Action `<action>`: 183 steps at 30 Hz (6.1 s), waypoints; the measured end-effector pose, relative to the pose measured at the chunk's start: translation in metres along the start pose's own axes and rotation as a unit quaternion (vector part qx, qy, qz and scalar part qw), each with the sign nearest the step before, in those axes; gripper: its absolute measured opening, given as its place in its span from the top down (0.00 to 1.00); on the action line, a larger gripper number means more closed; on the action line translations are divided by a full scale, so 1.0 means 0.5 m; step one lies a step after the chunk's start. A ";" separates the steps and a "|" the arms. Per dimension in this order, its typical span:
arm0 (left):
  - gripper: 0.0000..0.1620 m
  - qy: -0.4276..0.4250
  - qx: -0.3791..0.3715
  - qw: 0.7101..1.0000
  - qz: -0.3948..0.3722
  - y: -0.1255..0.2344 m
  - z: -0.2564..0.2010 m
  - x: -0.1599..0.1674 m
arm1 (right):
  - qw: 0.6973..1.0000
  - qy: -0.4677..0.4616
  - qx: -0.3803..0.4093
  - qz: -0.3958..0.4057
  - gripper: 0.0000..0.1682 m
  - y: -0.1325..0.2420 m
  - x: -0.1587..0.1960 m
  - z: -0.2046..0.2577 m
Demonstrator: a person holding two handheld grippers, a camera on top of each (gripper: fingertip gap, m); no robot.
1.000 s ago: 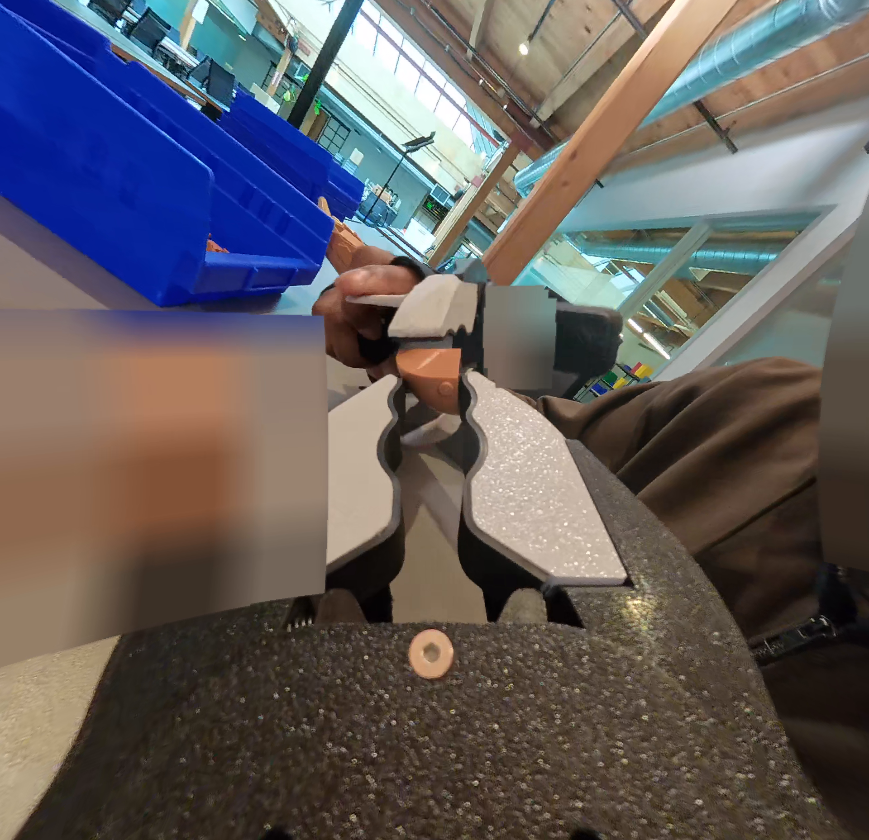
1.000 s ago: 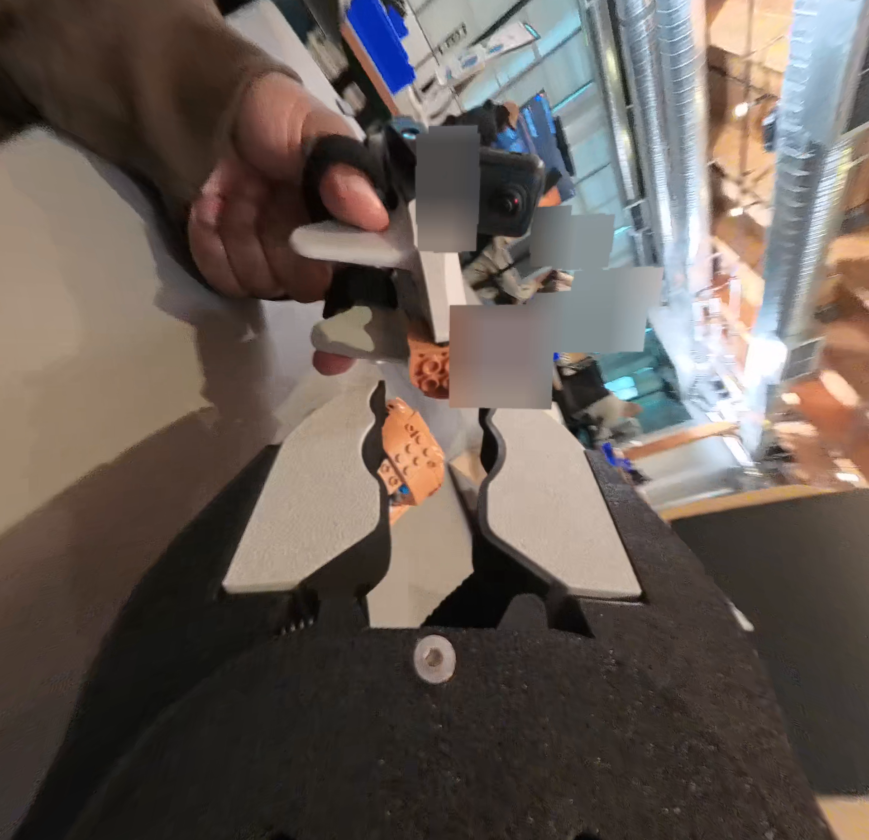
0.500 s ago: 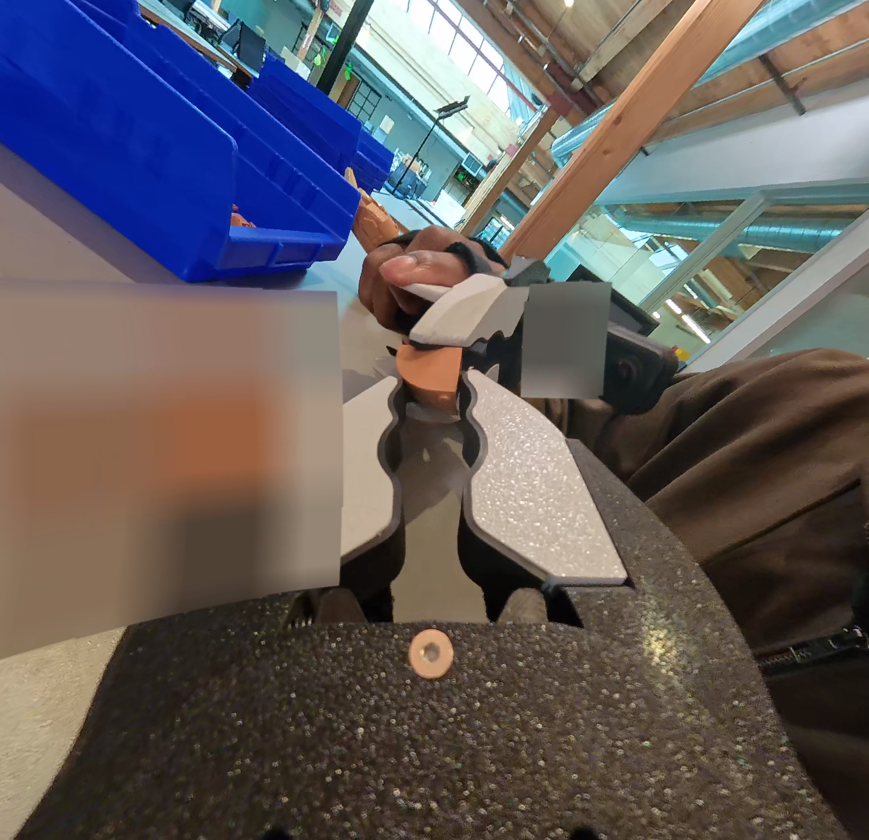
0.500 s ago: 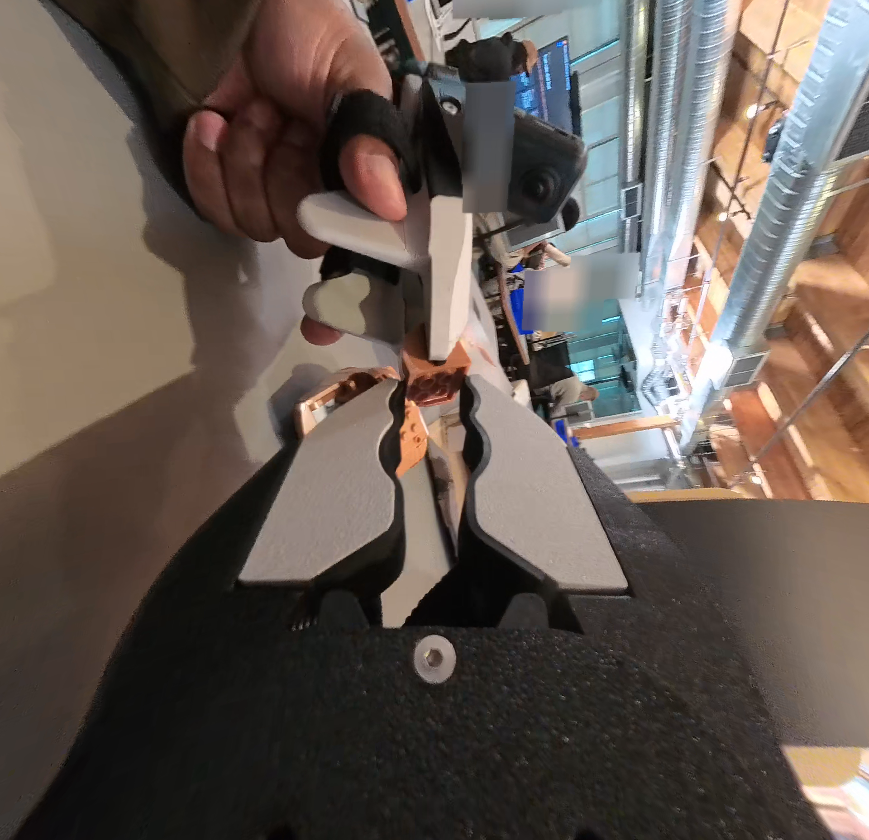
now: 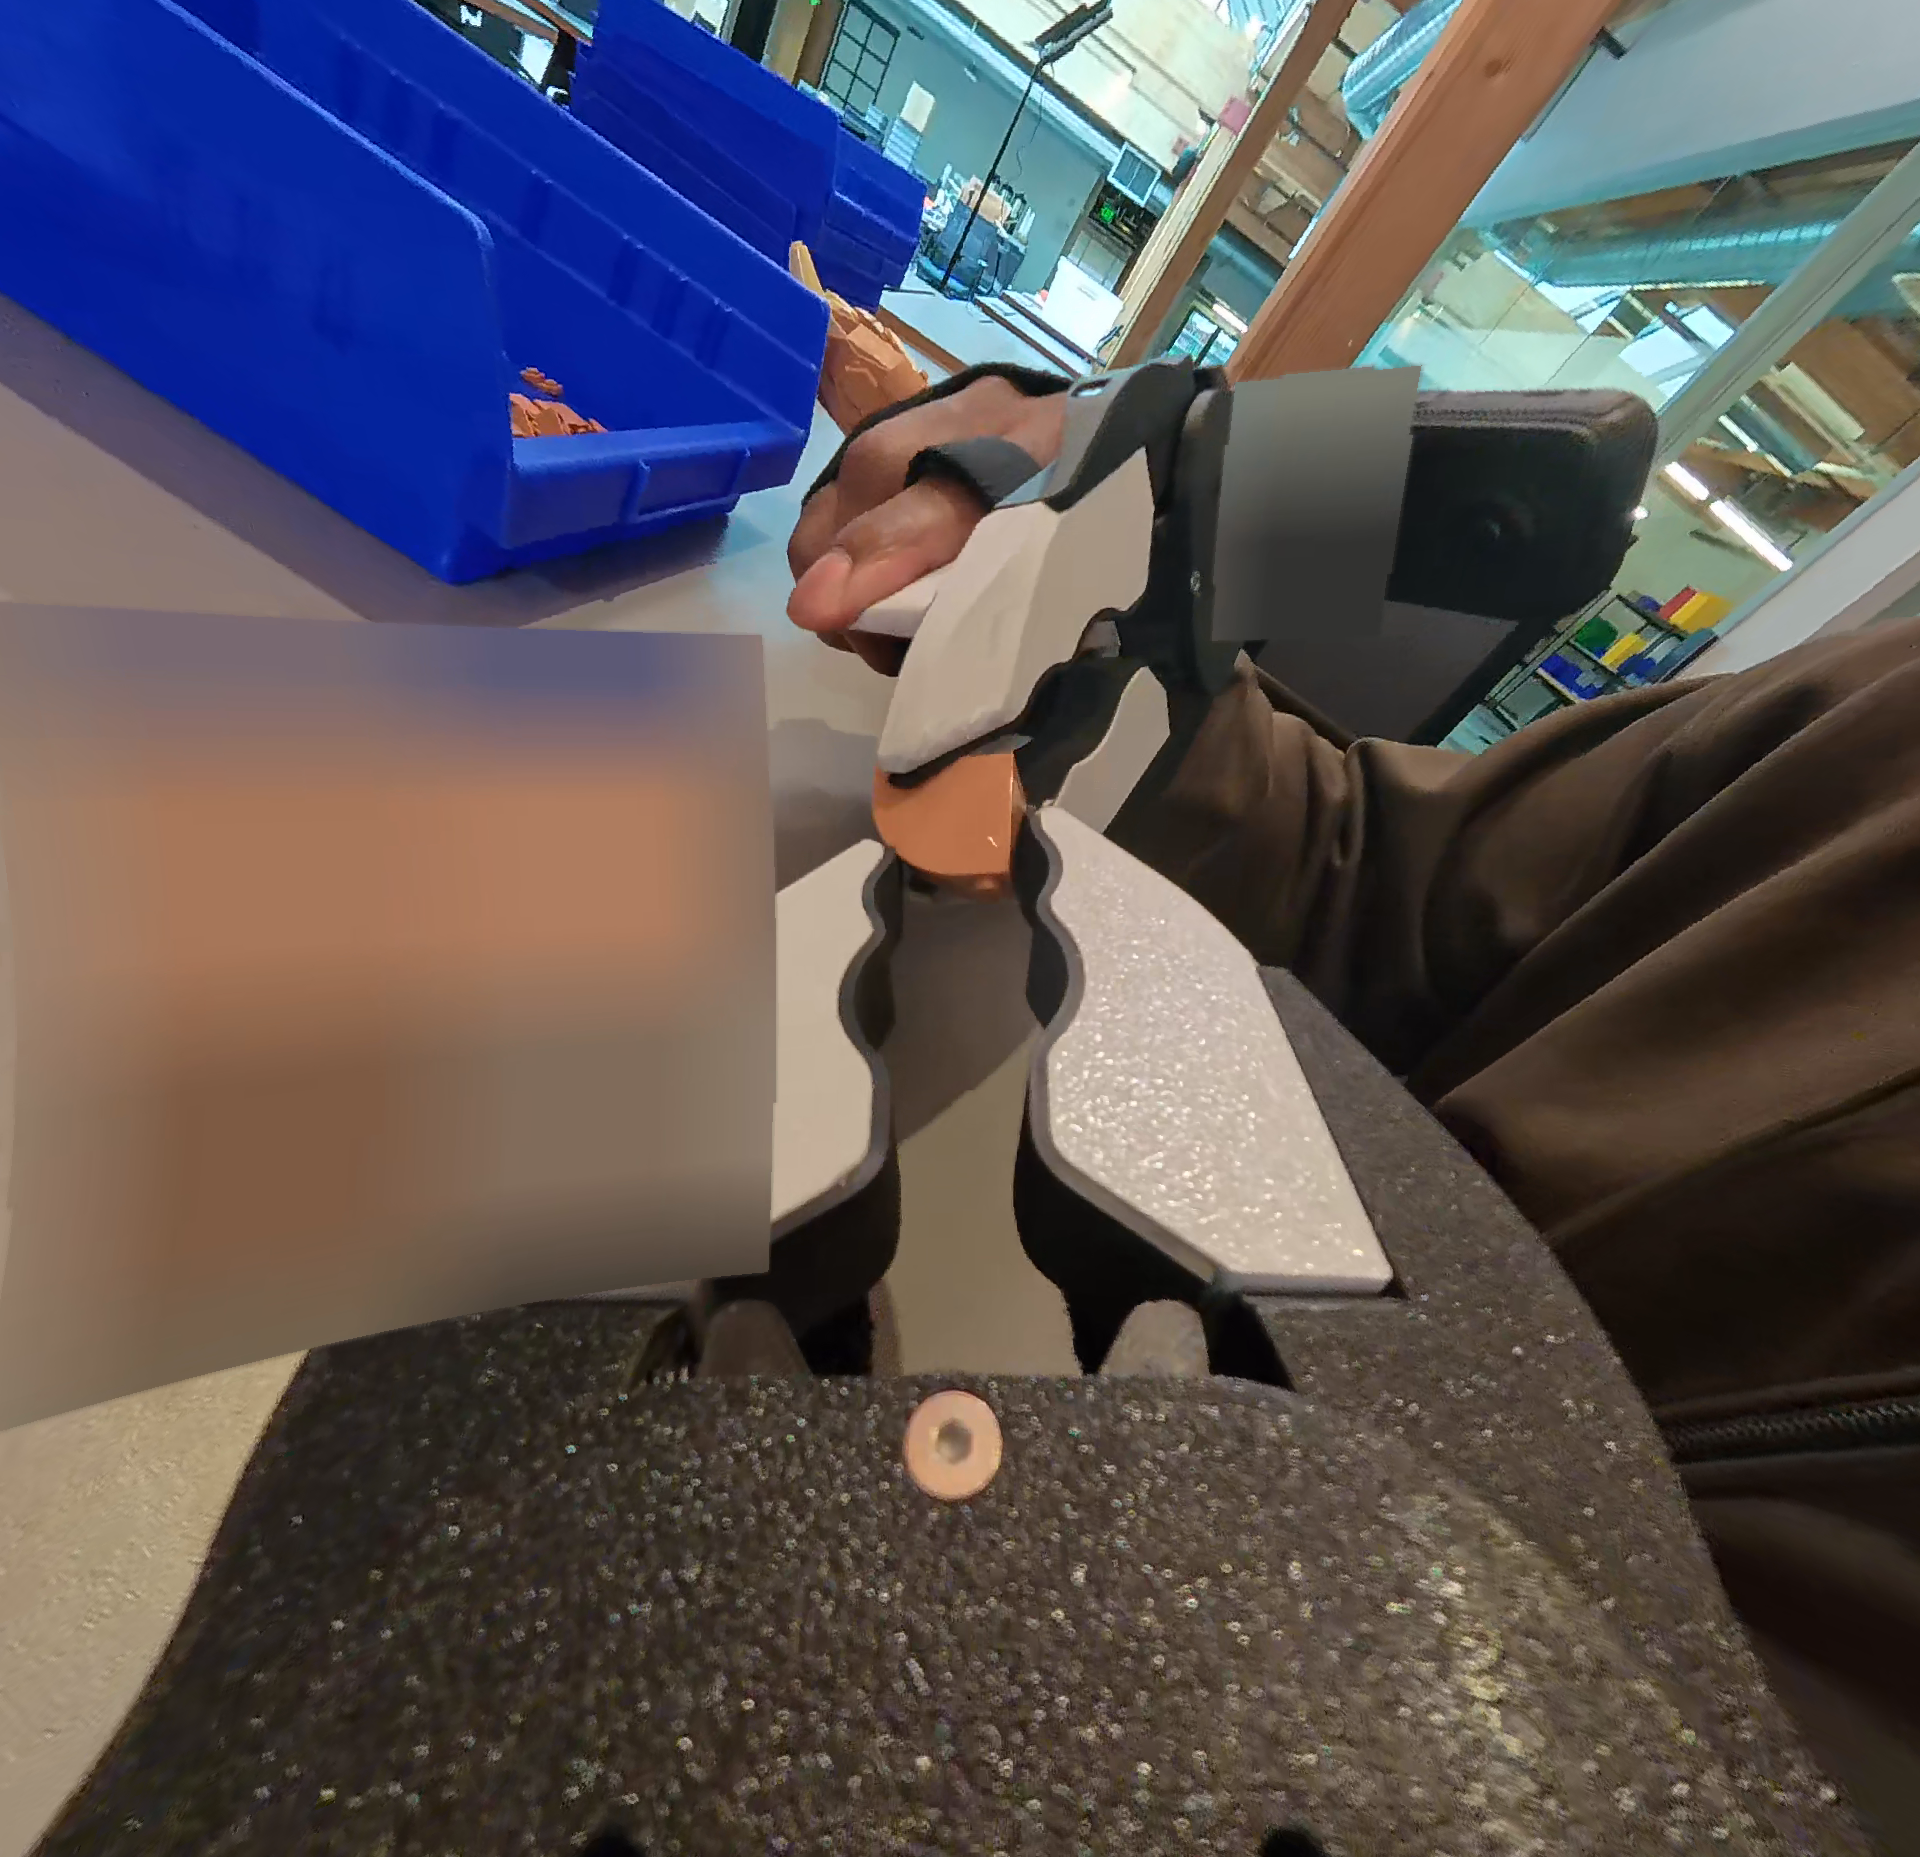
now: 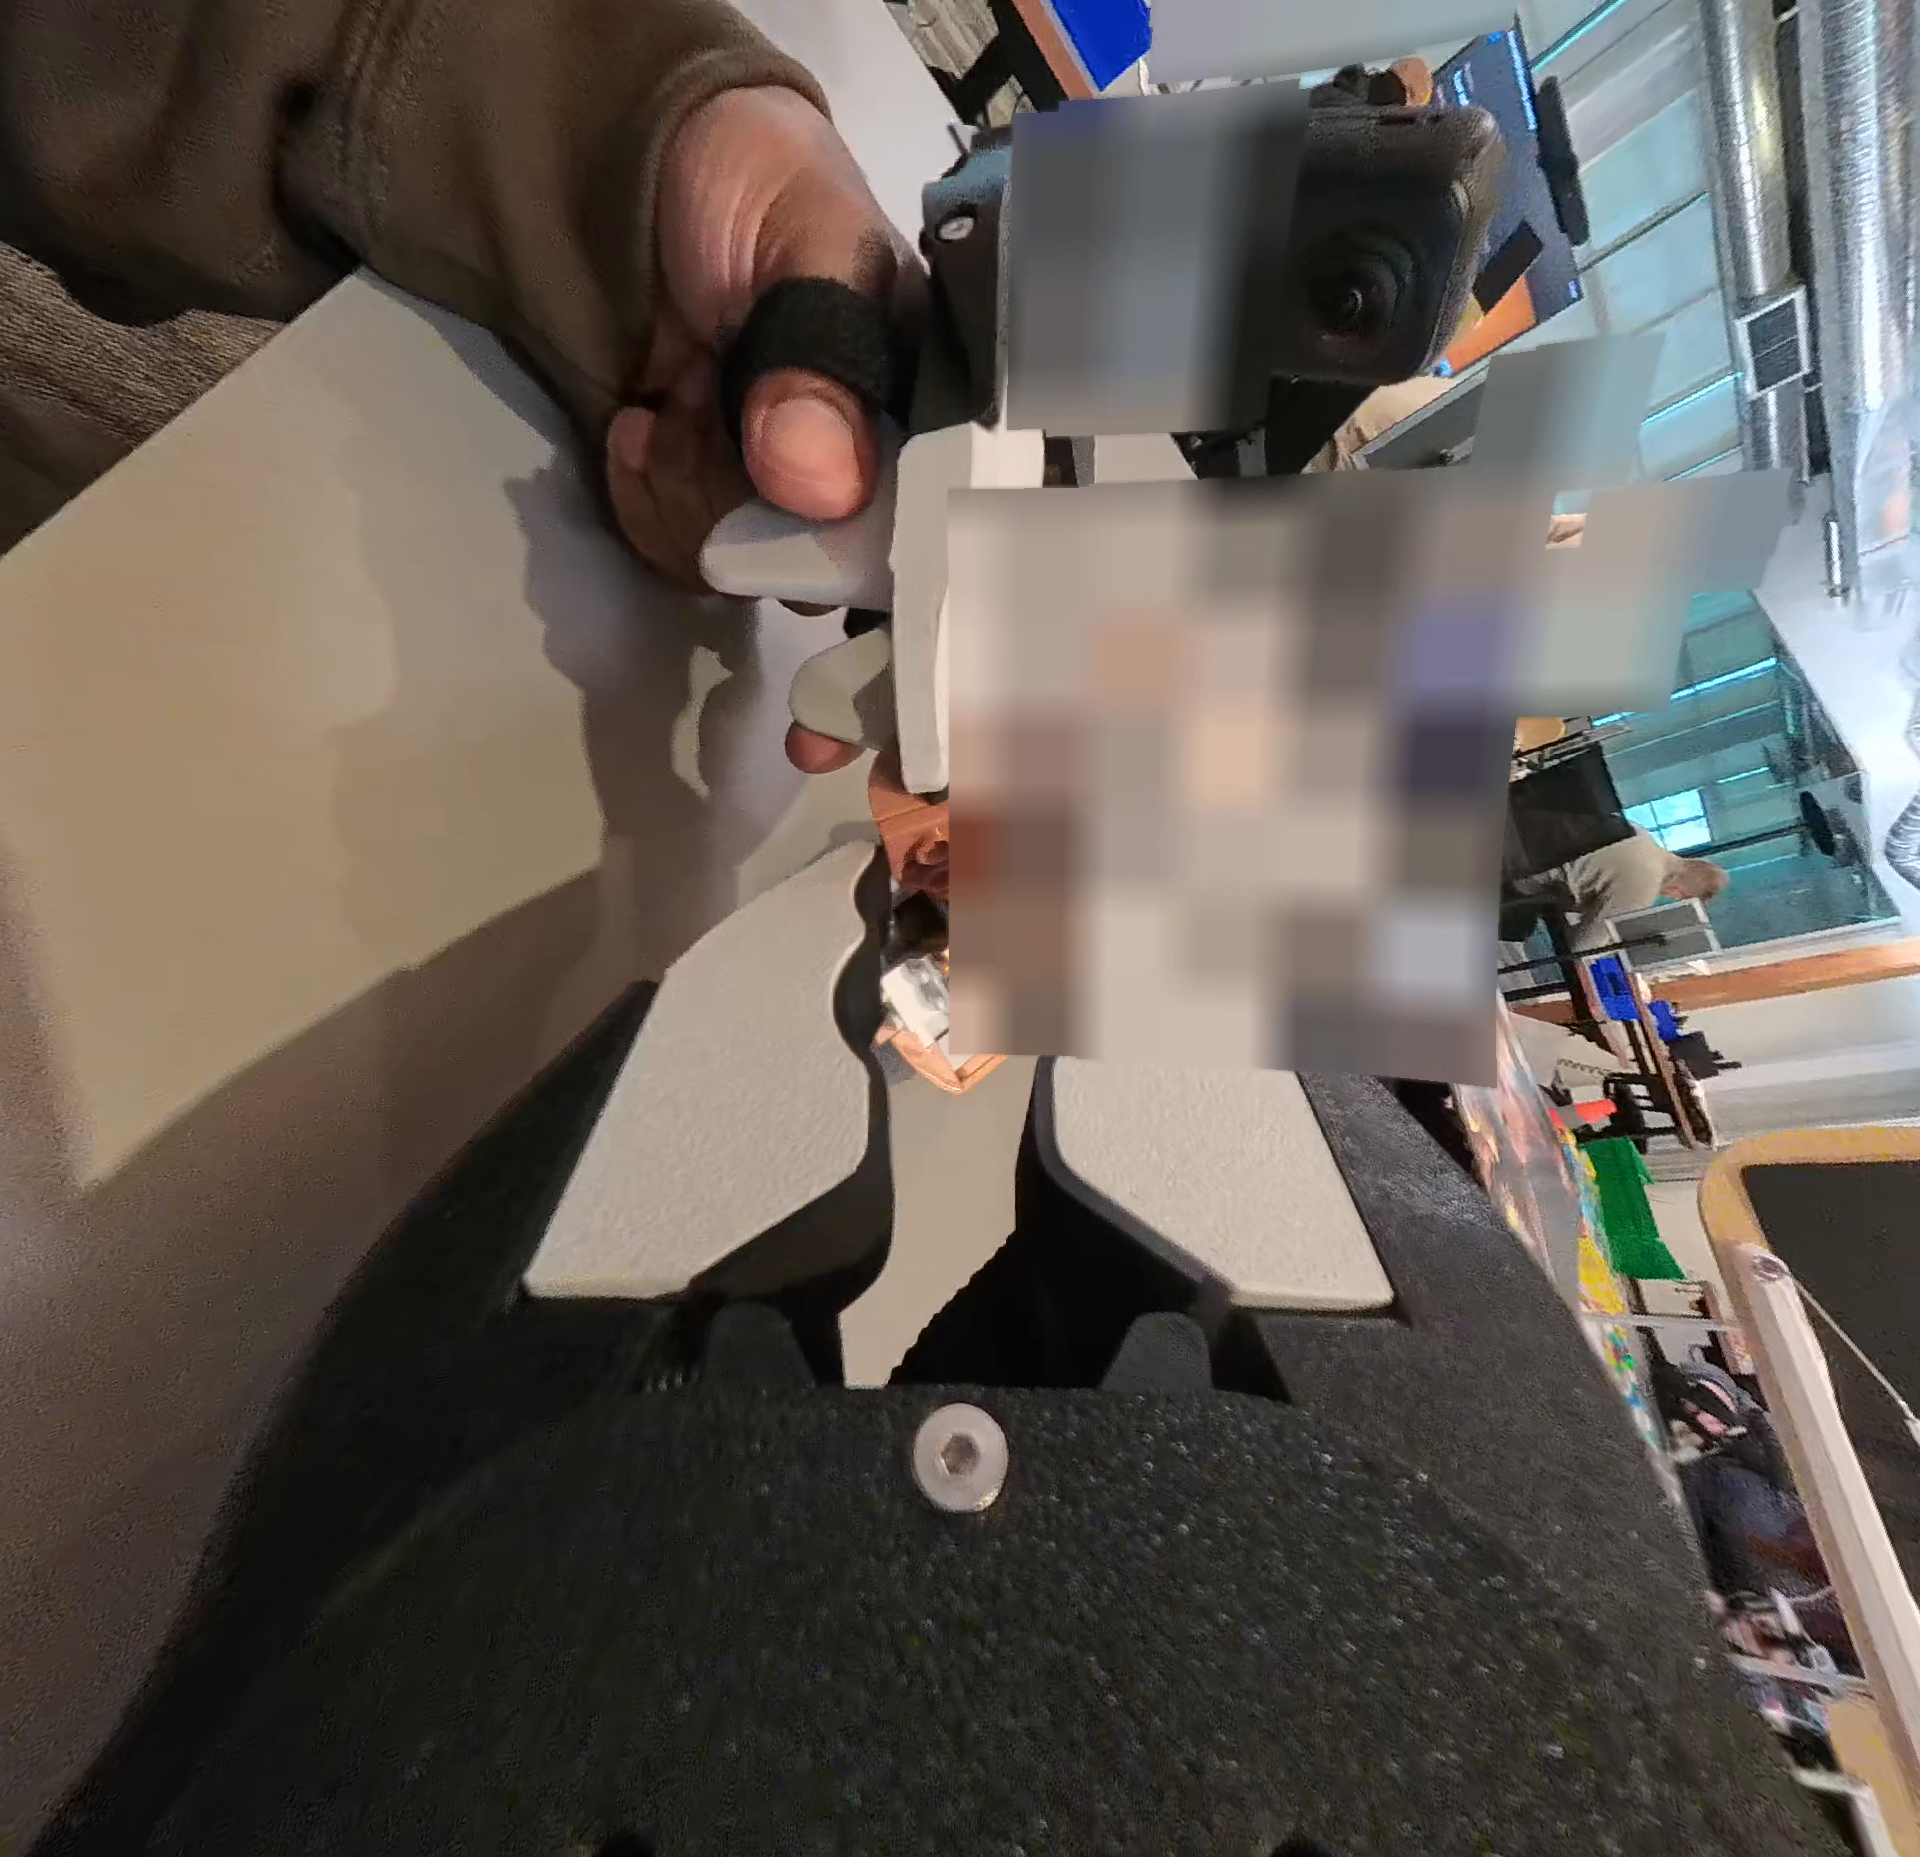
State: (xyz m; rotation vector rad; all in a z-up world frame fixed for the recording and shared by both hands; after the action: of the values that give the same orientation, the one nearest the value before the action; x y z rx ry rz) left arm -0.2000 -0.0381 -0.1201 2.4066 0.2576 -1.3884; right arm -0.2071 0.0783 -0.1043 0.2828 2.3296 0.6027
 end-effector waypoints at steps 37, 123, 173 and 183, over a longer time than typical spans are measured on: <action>0.87 0.039 0.039 0.996 -0.063 0.034 0.012 -0.017 | 0.996 -0.007 0.090 -0.004 0.74 0.022 0.007 -0.024; 0.67 -0.152 -0.299 0.940 0.058 0.036 0.082 0.007 | 0.931 -0.360 -0.008 0.061 0.89 -0.091 0.065 -0.036; 0.74 -0.166 -0.074 0.978 -0.107 0.033 -0.024 -0.036 | 0.867 -0.385 -0.152 -0.278 0.90 -0.020 0.024 -0.014; 0.87 -0.185 -0.050 0.980 -0.050 0.021 -0.029 -0.014 | 0.890 -0.359 -0.155 -0.235 0.90 -0.028 0.018 -0.003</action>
State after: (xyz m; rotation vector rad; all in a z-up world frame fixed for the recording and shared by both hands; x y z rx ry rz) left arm -0.1886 -0.0418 -0.1051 2.0303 0.3441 -1.7871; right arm -0.2153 0.0690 -0.1155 -0.1903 1.4756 0.5000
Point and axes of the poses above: each gripper's, where its closed fingertips meet, y back along the fingers, x out of its underside, z = x × y across the jaws, the point moved 7 cm from there along y, back along the fingers, and after that the axes turned 12 degrees about -x, right-handed, at the moved point
